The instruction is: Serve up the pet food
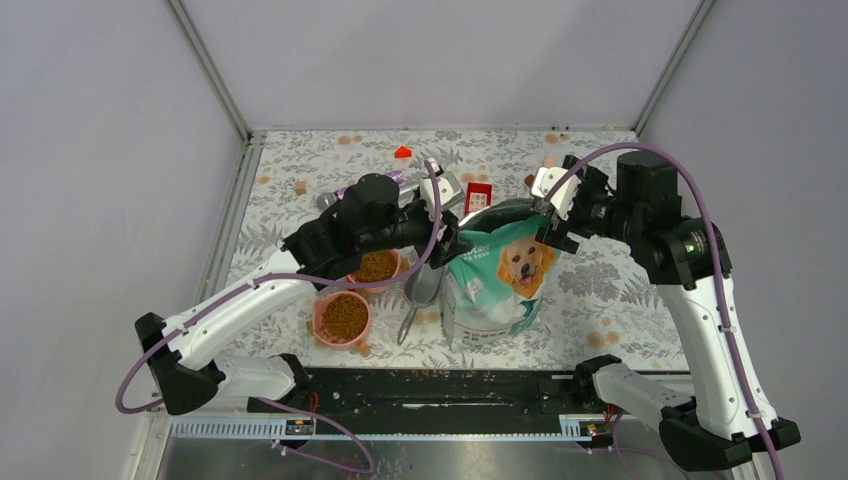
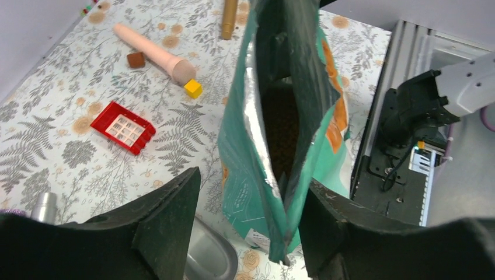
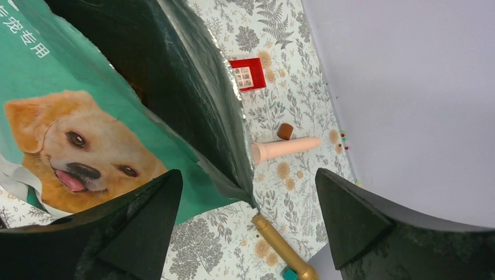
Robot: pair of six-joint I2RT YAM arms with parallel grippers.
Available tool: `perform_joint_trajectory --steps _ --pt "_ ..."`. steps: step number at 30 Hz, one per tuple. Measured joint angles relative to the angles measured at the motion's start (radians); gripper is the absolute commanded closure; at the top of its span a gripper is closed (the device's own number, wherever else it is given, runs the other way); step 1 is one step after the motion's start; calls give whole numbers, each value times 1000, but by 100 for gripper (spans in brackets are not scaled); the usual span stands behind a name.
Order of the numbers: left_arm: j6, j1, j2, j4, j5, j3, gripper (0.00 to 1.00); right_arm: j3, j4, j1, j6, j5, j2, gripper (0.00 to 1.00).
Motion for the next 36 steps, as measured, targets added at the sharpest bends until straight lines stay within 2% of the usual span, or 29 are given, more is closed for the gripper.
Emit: perform_joint_trajectory --steps 4,8,15,17,18,20,23,27,32,36 --pt "32 4 0 0 74 0 50 -8 -6 0 -10 -22 -27 9" --pt "72 4 -14 -2 133 -4 50 -7 -74 0 -47 -63 -41 10" --pt "178 4 -35 -34 208 -4 54 40 -198 0 -124 -82 31 16" --pt "205 4 -29 -56 216 2 57 47 -223 0 -149 -89 48 19" --pt "219 5 -23 -65 220 8 60 51 -231 0 -158 -90 55 27" --pt "239 4 -9 -83 225 24 71 62 -242 0 -176 -92 64 42" --pt "255 5 16 -106 232 51 99 93 -246 0 -193 -93 81 69" --pt "269 5 40 -134 230 81 100 144 -261 -5 -194 -84 117 98" --pt "223 8 32 -117 208 70 100 190 -319 -6 -203 -64 147 100" --pt "143 10 -72 18 144 -84 100 190 -342 -3 -233 -64 117 100"
